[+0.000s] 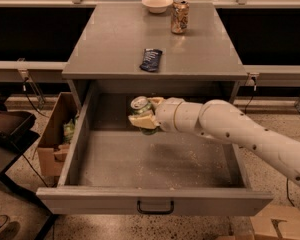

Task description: Place green can into top drawer

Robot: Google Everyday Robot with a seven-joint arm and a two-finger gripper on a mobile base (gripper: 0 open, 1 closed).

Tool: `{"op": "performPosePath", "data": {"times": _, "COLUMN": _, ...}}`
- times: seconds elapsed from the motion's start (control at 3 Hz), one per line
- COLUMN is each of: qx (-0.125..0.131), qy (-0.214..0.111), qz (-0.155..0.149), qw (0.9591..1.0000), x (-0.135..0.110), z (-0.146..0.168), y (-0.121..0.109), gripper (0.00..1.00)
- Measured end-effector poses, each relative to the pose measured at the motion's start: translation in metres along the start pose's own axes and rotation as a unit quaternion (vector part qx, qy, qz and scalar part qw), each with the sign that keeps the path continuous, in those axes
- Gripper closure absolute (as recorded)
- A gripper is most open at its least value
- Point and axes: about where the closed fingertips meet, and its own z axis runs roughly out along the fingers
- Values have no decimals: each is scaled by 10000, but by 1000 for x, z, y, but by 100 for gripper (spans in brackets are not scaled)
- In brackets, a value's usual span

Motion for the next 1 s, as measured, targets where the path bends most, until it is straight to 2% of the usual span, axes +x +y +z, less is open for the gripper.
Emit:
{"op": "performPosePath", "data": {"times": 0.33, "qx": 11, "qy": -585, "qz": -140, "qw": 9982, "x": 11, "z": 15, "y": -11, "gripper": 100}}
{"op": "performPosePath", "data": {"times": 0.67, "qx": -209, "qy": -1197, "qz": 8, "qw": 9926, "x": 27, "z": 37, "y": -12, "gripper": 100}}
{"op": "performPosePath", "data": {"times": 1.0, "qx": -321, "qy": -1295, "qz": 336, "qw": 9905, "x": 61, "z": 52, "y": -5, "gripper": 84}}
